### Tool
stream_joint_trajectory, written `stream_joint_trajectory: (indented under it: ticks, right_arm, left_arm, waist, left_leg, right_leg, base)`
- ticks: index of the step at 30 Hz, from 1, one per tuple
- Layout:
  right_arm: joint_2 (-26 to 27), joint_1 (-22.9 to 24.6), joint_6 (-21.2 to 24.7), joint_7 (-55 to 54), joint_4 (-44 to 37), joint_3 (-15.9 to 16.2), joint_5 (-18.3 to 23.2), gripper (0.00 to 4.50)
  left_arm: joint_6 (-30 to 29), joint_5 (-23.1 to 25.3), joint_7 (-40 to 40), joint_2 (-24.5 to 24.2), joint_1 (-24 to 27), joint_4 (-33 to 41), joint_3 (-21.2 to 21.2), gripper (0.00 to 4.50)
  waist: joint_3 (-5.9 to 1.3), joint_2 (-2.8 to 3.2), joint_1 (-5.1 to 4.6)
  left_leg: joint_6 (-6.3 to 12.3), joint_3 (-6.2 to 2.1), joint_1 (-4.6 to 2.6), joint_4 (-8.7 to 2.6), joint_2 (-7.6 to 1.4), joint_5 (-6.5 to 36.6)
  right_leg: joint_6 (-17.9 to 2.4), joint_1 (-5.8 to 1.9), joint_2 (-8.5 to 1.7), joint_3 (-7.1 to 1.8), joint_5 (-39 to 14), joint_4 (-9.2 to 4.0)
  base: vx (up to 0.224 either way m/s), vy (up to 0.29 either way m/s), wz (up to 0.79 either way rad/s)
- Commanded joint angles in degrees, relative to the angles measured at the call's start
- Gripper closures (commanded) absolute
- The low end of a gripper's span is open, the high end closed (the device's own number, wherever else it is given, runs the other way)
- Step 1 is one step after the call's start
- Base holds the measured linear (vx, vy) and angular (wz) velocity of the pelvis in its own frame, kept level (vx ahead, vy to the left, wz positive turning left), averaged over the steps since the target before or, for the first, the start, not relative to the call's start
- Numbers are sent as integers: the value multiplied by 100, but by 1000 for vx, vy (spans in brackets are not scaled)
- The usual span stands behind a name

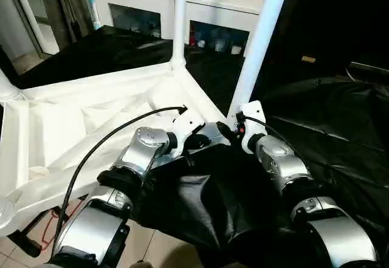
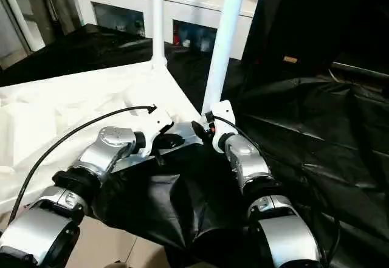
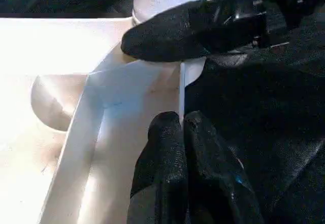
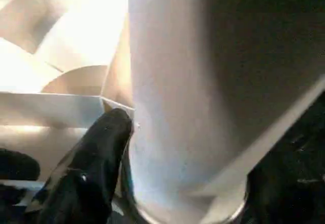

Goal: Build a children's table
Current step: Rotate leg to tighten

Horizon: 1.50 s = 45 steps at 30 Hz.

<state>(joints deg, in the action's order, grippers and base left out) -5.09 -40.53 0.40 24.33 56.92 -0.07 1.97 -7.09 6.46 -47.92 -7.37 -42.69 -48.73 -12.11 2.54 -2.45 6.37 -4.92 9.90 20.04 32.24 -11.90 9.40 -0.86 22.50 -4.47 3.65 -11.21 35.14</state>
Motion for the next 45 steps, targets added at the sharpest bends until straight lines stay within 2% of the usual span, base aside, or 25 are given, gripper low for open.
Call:
stream_joint_trajectory:
  ticks: [1, 4, 5, 7, 8, 11, 13, 14, 16, 19, 21, 24, 25, 26, 28, 31, 35, 37, 39, 41, 43, 44, 45]
  right_arm:
    - [327, 63, 106, 618, 177, 385, -48, 84]
    - [91, 72, -187, 1162, 51, 529, -141, 63]
    - [-67, 121, -341, 1659, -55, 639, -153, 63]
    - [-117, 144, -395, 1793, -96, 677, -160, 63]
    - [-249, 214, -546, 2137, -207, 750, -162, 63]
    - [-631, 456, -599, 3413, -719, 874, 90, 63]
    - [-682, 483, -594, 3596, -764, 875, 117, 63]
    - [-861, 590, -428, 4175, -975, 955, 231, 63]
    - [-1015, 686, -382, 4571, -1120, 1063, 266, 63]
    - [-1119, 766, -312, 4820, -1229, 1131, 277, 63]
    - [-1143, 805, -266, 4901, -1300, 1140, 305, 79]
    - [-1187, 923, -46, 5164, -1558, 1117, 411, 79]
    - [-1192, 953, 1, 5215, -1620, 1122, 442, 111]
    - [-1194, 993, 51, 5251, -1696, 1140, 475, 111]
    - [-1198, 1012, 76, 5265, -1733, 1147, 485, 115]
    - [-1148, 1057, 168, 5250, -1794, 1143, 514, 153]
    - [-992, 1092, 348, 4903, -1770, 1027, 520, 172]
    - [-904, 1059, 379, 4535, -1652, 970, 433, 175]
    - [-663, 946, 344, 3459, -1288, 839, 201, 177]
    - [-596, 913, 308, 3174, -1185, 800, 143, 178]
    - [-447, 823, 307, 2609, -955, 681, 99, 178]
    - [-244, 709, 359, 1826, -714, 597, -13, 178]
    - [-244, 709, 359, 1826, -714, 597, -13, 178]
  left_arm:
    - [207, -114, -238, 243, -4, 185, -178, 450]
    - [244, -187, -692, 12, 147, 374, -232, 450]
    - [269, -214, -879, -105, 203, 447, -247, 450]
    - [273, -221, -926, -136, 218, 468, -250, 450]
    - [318, -250, -1075, -211, 261, 532, -258, 450]
    - [376, -405, -1736, -466, 419, 812, -317, 450]
    - [370, -429, -1845, -506, 455, 885, -325, 450]
    - [381, -457, -2112, -641, 511, 989, -356, 450]
    - [413, -450, -2321, -762, 549, 1036, -374, 450]
    - [465, -437, -2510, -886, 580, 1061, -389, 450]
    - [466, -445, -2558, -937, 595, 1084, -394, 450]
    - [443, -481, -2721, -1082, 649, 1184, -399, 450]
    - [431, -489, -2753, -1106, 665, 1214, -392, 450]
    - [421, -496, -2784, -1126, 688, 1254, -384, 450]
    - [423, -503, -2799, -1134, 699, 1270, -384, 450]
    - [401, -511, -2716, -1104, 728, 1294, -371, 450]
    - [316, -488, -2292, -937, 652, 1183, -282, 450]
    - [270, -452, -2127, -876, 614, 1134, -269, 450]
    - [166, -320, -1649, -711, 508, 975, -220, 450]
    - [140, -289, -1516, -663, 474, 921, -206, 450]
    - [94, -223, -1208, -555, 391, 793, -173, 450]
    - [18, -138, -757, -384, 263, 609, -135, 450]
    - [18, -138, -757, -384, 263, 609, -135, 450]
  waist:
    - [-293, 14, -14]
    - [-312, -5, -18]
    - [-320, -12, -13]
    - [-325, -14, -9]
    - [-330, -25, -16]
    - [-337, -32, 37]
    - [-338, -19, 46]
    - [-334, -23, 44]
    - [-317, -15, 48]
    - [-299, -18, 55]
    - [-299, -14, 57]
    - [-304, -15, 66]
    - [-311, -15, 70]
    - [-315, -18, 74]
    - [-315, -16, 87]
    - [-309, -15, 103]
    - [-305, -17, 120]
    - [-288, -10, 115]
    - [-276, -23, 104]
    - [-257, -12, 56]
    - [-259, -10, 21]
    - [-258, 11, -21]
    - [-260, 10, -29]
  left_leg:
    - [46, -19, -14, -393, -127, 1630]
    - [94, -20, 12, -382, -131, 1505]
    - [154, -11, 15, -364, -134, 1402]
    - [228, 1, 25, -348, -131, 1257]
    - [294, 13, 26, -336, -125, 1065]
    - [474, 31, 36, -301, -132, 856]
    - [556, 38, 42, -295, -160, 828]
    - [548, 40, 39, -294, -156, 872]
    - [534, 36, 34, -305, -164, 991]
    - [370, 25, 20, -334, -176, 1261]
    - [310, 22, 12, -339, -176, 1302]
    - [294, 20, 9, -337, -176, 1266]
    - [311, 18, 17, -334, -177, 1203]
    - [333, 23, 15, -327, -176, 1157]
    - [335, 26, 15, -325, -170, 1093]
    - [288, 23, 12, -331, -173, 1166]
    - [243, 23, 9, -333, -168, 1181]
    - [187, 19, 3, -350, -165, 1257]
    - [65, -6, -20, -381, -158, 1550]
    - [-45, -30, -37, -408, -153, 1734]
    - [-97, -38, -42, -415, -152, 1813]
    - [-135, -48, -46, -420, -142, 1859]
    - [-149, -46, -49, -421, -140, 1880]
  right_leg:
    - [-974, -222, -379, -255, -1465, -494]
    - [-1012, -250, -390, -254, -1292, -468]
    - [-1062, -252, -387, -251, -1099, -452]
    - [-1119, -266, -379, -252, -848, -427]
    - [-1221, -273, -367, -249, -533, -393]
    - [-1346, -301, -345, -234, -138, -343]
    - [-1413, -290, -344, -224, -15, -324]
    - [-1429, -287, -344, -218, -96, -331]
    - [-1428, -277, -352, -217, -333, -357]
    - [-1315, -256, -367, -224, -882, -402]
    - [-1292, -250, -366, -233, -978, -413]
    - [-1288, -249, -362, -234, -915, -402]
    - [-1301, -255, -361, -235, -794, -385]
    - [-1324, -253, -363, -233, -705, -378]
    - [-1334, -250, -359, -230, -659, -374]
    - [-1316, -247, -366, -230, -774, -384]
    - [-1263, -244, -369, -235, -873, -395]
    - [-1227, -227, -367, -238, -1026, -410]
    - [-1064, -225, -395, -238, -1621, -474]
    - [-957, -197, -407, -245, -1985, -513]
    - [-909, -186, -404, -246, -2098, -523]
    - [-889, -179, -398, -248, -2119, -527]
    - [-885, -173, -397, -251, -2134, -536]
  base:
    - [0, 0, 0]
    - [0, 0, 0]
    - [0, 0, 0]
    - [0, 0, 0]
    - [0, 0, 0]
    - [0, 0, 0]
    - [0, 0, 0]
    - [0, 0, 0]
    - [0, 0, 0]
    - [0, 0, 0]
    - [0, 0, 0]
    - [0, 0, 0]
    - [0, 0, 0]
    - [0, 0, 0]
    - [0, 0, 0]
    - [0, 0, 0]
    - [0, 0, 0]
    - [0, 0, 0]
    - [0, 0, 0]
    - [0, 0, 0]
    - [0, 0, 0]
    - [0, 0, 0]
    - [0, 0, 0]
